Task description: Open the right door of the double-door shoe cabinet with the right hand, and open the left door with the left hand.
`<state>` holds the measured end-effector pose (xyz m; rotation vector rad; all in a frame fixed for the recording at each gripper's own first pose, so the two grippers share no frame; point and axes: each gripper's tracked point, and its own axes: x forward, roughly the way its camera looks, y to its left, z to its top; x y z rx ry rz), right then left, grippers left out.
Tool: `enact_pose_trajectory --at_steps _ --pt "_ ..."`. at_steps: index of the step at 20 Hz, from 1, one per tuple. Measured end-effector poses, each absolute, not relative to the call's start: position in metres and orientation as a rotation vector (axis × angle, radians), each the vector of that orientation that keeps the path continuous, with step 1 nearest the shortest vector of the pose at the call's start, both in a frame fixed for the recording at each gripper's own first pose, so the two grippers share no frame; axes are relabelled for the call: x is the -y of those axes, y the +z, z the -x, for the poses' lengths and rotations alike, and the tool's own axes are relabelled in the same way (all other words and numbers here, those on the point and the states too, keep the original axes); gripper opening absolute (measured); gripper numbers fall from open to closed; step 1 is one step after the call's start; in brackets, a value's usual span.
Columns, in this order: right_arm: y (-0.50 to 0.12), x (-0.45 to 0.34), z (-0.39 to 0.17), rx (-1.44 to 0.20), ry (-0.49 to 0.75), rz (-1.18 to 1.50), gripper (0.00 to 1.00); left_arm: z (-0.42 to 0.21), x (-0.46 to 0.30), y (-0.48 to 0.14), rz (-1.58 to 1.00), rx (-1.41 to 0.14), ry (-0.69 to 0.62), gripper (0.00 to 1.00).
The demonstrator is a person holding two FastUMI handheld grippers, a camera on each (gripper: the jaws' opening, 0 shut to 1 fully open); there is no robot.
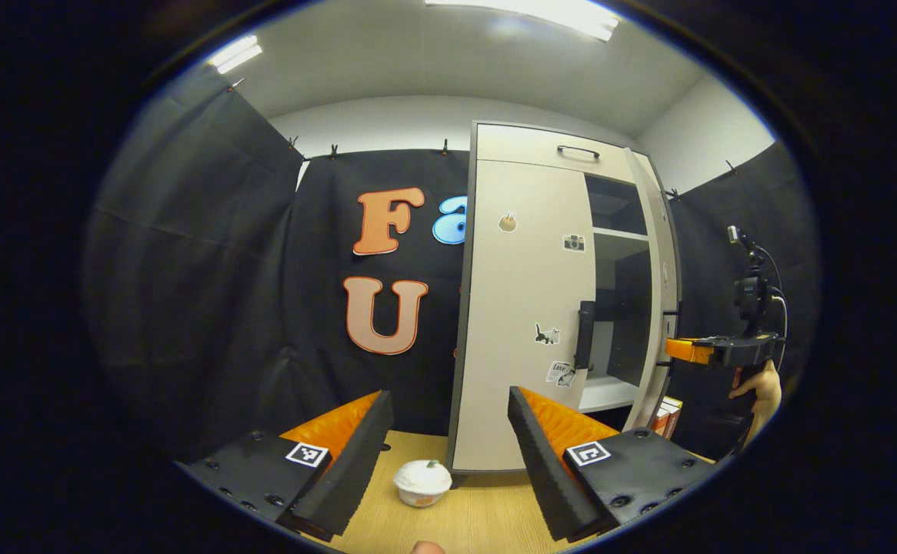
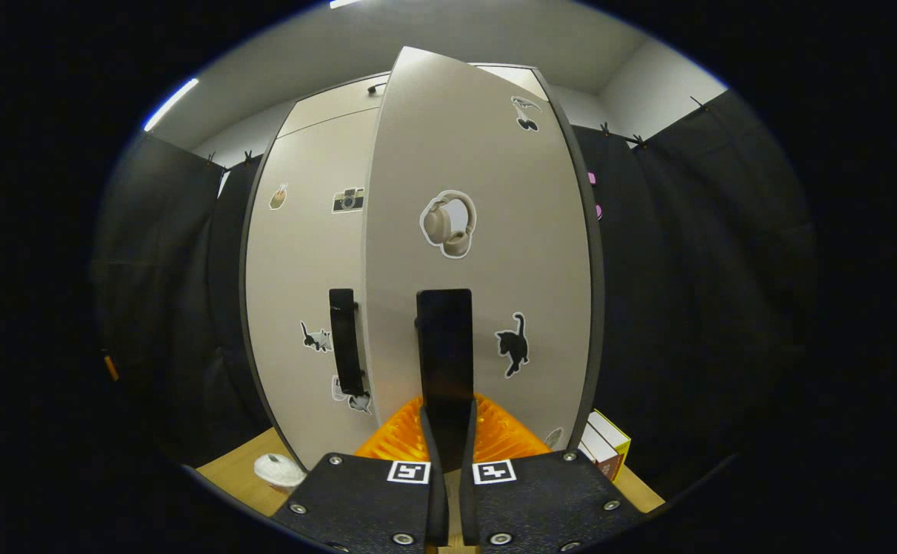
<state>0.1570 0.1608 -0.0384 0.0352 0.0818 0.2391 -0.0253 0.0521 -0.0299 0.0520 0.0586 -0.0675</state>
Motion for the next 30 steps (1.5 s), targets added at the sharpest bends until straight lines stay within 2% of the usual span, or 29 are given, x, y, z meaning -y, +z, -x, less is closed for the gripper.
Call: enact_pose_trajectory --at_steps 8,13,14,15,23,24,26,27,28,29,30 --pt "-0.036 -0.139 -0.149 -0.068 0.211 -0.029 0.05 0.027 -0.015 -0.032 -0.063 -0.049 -0.133 0.96" --pt "-0.033 -0.118 -0.146 -0.055 0.144 -0.021 0.05 0.031 0.005 -0.036 -0.053 -0.063 -0.181 0.96" --pt "-0.033 -0.111 -0.147 -0.05 0.119 0.0 0.0 0.032 0.007 -0.035 -0.052 -0.061 -0.184 0.96" --pt "-0.034 -0.103 -0.148 -0.044 0.099 0.024 0.0 0.033 0.01 -0.033 -0.049 -0.057 -0.191 0.96" --pt "-0.031 -0.065 -0.144 -0.039 0.015 0.013 0.0 0.038 0.025 -0.037 -0.054 -0.066 -0.203 0.96" --pt "-0.031 -0.062 -0.144 -0.041 0.008 0.006 0.02 0.038 0.027 -0.037 -0.055 -0.066 -0.201 0.96" --pt "-0.03 -0.057 -0.139 -0.04 -0.014 -0.026 0.0 0.036 0.033 -0.034 -0.056 -0.059 -0.2 0.96" --pt "-0.026 -0.051 -0.141 -0.012 -0.037 -0.018 0.02 0.035 0.037 -0.033 -0.057 -0.056 -0.2 0.95" --pt "-0.02 -0.041 -0.14 0.018 -0.066 0.004 0.09 0.034 0.041 -0.033 -0.059 -0.056 -0.201 0.96" --pt "-0.015 -0.036 -0.14 0.042 -0.074 0.014 0.09 0.033 0.044 -0.034 -0.061 -0.057 -0.205 0.97" --pt "-0.011 -0.038 -0.137 0.059 -0.064 0.009 0.15 0.031 0.049 -0.034 -0.064 -0.059 -0.209 0.97"
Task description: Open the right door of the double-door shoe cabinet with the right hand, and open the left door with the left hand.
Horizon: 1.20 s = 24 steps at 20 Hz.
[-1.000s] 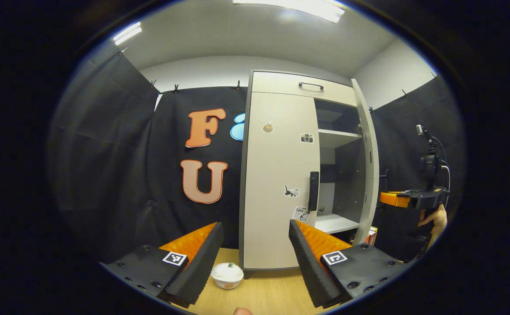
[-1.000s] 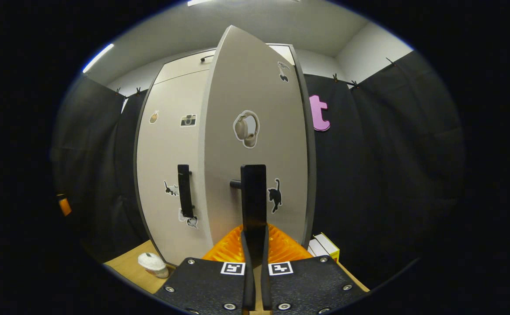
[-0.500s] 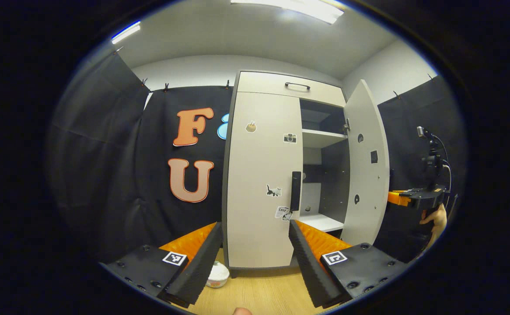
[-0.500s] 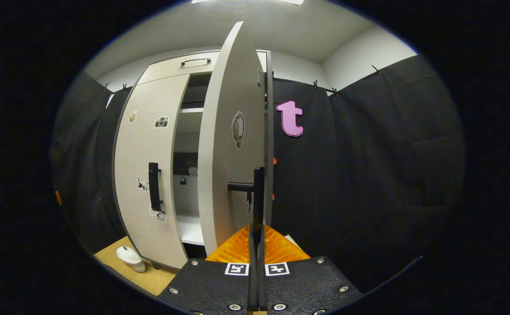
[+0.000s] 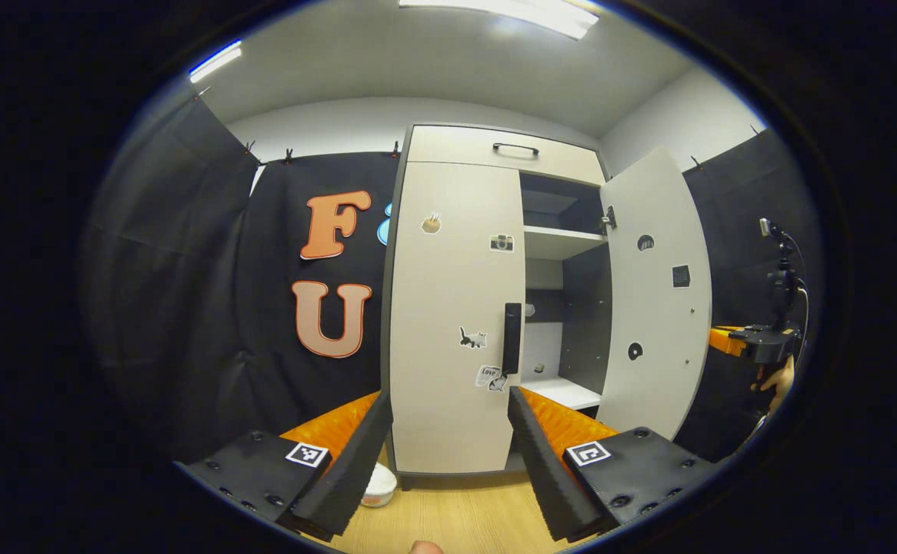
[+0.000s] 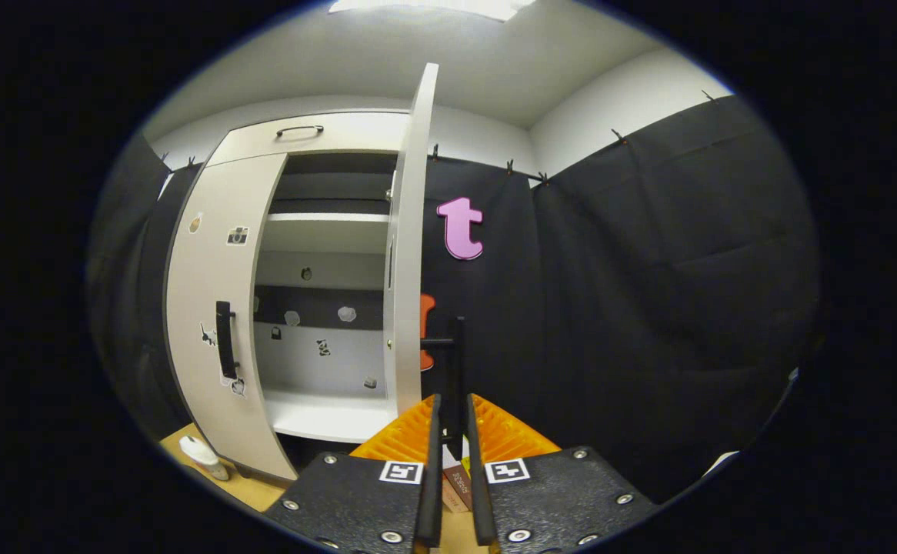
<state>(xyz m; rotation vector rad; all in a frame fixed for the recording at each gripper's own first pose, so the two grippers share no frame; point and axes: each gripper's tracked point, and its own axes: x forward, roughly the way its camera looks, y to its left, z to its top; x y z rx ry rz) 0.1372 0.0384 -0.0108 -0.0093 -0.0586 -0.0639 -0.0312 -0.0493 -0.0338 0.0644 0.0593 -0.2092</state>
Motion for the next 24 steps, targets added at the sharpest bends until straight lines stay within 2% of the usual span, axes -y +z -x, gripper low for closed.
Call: enact_pose_trajectory --at_steps 1,2,3,4,5,6,8,14,24 --pt "-0.01 -0.041 -0.136 0.067 -0.044 -0.001 0.25 0.029 0.055 -0.036 -0.069 -0.063 -0.213 0.96" --pt "-0.01 -0.043 -0.135 0.068 -0.027 -0.007 0.4 0.027 0.064 -0.037 -0.071 -0.064 -0.216 0.98" --pt "-0.01 -0.046 -0.135 0.071 -0.013 -0.008 0.45 0.024 0.071 -0.038 -0.074 -0.065 -0.219 0.96" --pt "-0.01 -0.047 -0.134 0.072 -0.003 -0.008 0.58 0.02 0.076 -0.039 -0.077 -0.067 -0.222 0.97" --pt "-0.01 -0.049 -0.135 0.069 0.004 -0.016 0.66 0.017 0.08 -0.042 -0.082 -0.071 -0.224 0.97" --pt "-0.011 -0.048 -0.133 0.066 0.011 -0.025 0.8 0.014 0.089 -0.046 -0.087 -0.077 -0.226 0.97" --pt "-0.013 -0.046 -0.131 0.062 0.015 -0.038 0.92 0.005 0.099 -0.051 -0.093 -0.088 -0.231 0.97" --pt "-0.016 -0.049 -0.134 0.068 0.046 -0.053 0.93 -0.035 0.13 -0.053 -0.108 -0.083 -0.224 0.97" --pt "-0.008 -0.035 -0.141 0.133 0.014 -0.046 0.93 -0.12 0.182 -0.076 -0.116 -0.103 -0.235 0.96"
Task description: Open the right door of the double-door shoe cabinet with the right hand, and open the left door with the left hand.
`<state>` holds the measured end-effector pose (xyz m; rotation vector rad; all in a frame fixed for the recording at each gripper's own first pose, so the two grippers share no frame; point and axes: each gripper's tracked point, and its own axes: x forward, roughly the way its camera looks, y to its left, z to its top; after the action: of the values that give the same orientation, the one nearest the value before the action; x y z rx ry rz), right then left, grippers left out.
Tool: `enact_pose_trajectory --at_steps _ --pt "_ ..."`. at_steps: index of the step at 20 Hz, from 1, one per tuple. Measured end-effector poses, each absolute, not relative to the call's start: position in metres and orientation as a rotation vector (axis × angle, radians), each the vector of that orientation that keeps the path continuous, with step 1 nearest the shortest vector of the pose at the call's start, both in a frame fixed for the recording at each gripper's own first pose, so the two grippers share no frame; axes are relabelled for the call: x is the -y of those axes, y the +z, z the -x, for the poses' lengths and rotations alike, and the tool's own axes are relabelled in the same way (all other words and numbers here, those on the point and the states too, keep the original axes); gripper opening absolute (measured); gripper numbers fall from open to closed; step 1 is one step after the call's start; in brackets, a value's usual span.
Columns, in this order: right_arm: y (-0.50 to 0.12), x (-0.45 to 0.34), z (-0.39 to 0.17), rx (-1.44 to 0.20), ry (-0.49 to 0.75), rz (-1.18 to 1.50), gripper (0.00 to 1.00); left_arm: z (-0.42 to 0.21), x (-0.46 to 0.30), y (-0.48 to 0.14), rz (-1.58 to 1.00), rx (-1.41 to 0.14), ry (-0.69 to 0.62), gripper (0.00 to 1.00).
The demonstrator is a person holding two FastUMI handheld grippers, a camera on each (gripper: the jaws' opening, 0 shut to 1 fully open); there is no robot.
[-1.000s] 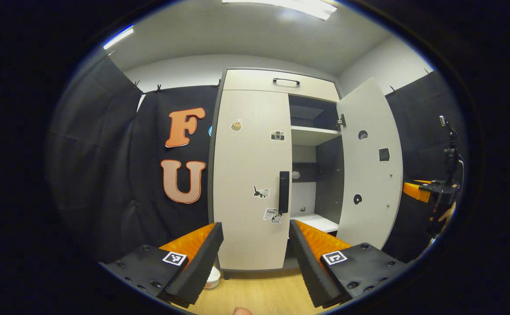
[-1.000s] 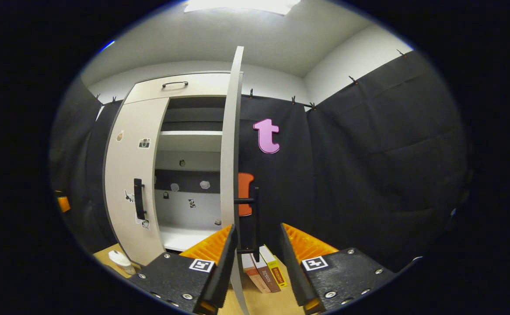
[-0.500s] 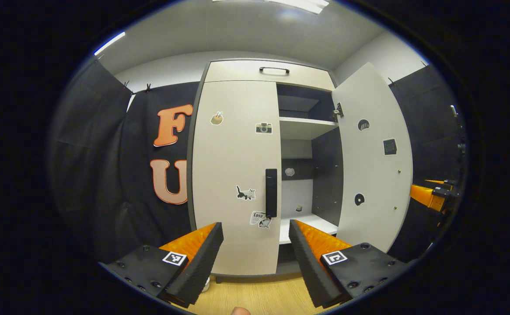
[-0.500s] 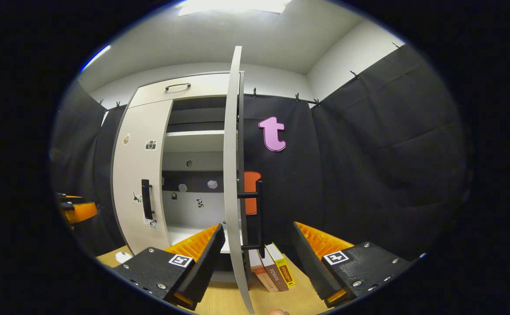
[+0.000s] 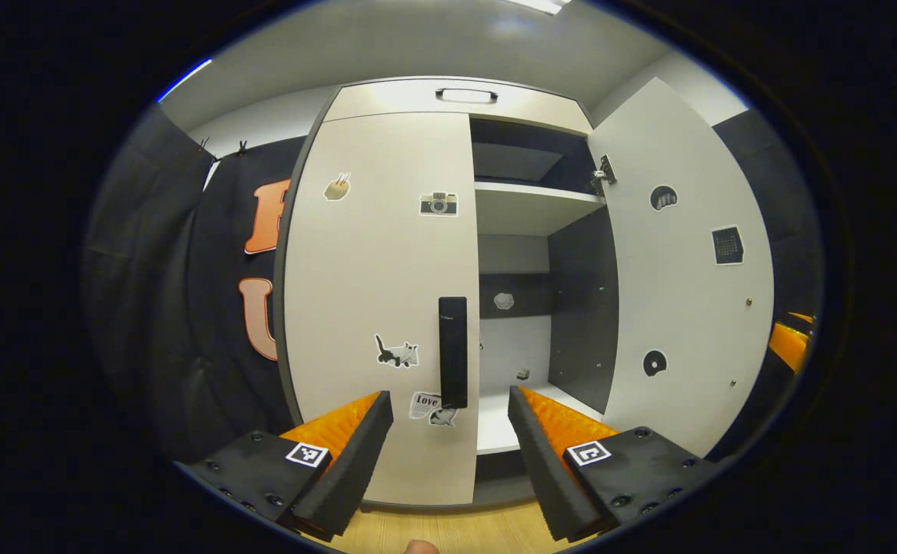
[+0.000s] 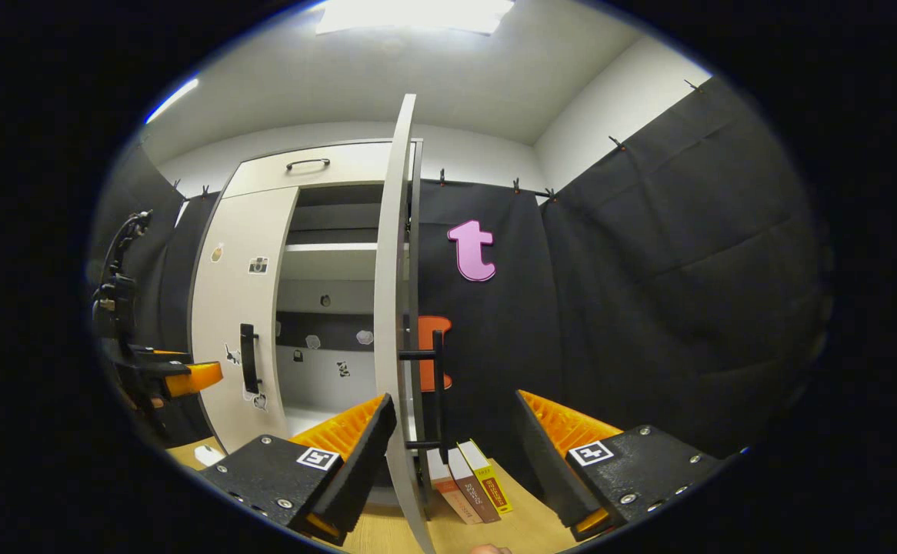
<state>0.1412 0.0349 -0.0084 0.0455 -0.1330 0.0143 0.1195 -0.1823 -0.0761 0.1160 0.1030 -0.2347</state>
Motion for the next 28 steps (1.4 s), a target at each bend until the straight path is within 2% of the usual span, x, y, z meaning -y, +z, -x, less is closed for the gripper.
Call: enact_pose_trajectory --at_steps 6,11,19,25,28 --pt "-0.007 -0.029 -0.14 0.153 0.001 -0.049 0.93 -0.164 0.198 -0.085 -0.108 -0.113 -0.225 0.97" --pt "-0.004 -0.026 -0.139 0.169 -0.012 -0.034 0.93 -0.198 0.188 -0.089 -0.148 -0.099 -0.162 0.95" --pt "-0.012 -0.021 -0.137 0.159 -0.016 -0.043 0.93 -0.217 0.19 -0.098 -0.159 -0.104 -0.164 0.96" --pt "-0.016 -0.014 -0.137 0.154 -0.028 -0.046 0.93 -0.225 0.194 -0.114 -0.127 -0.147 -0.165 0.87" --pt "-0.018 -0.014 -0.136 0.154 -0.028 -0.046 0.93 -0.227 0.194 -0.116 -0.109 -0.149 -0.17 0.7"
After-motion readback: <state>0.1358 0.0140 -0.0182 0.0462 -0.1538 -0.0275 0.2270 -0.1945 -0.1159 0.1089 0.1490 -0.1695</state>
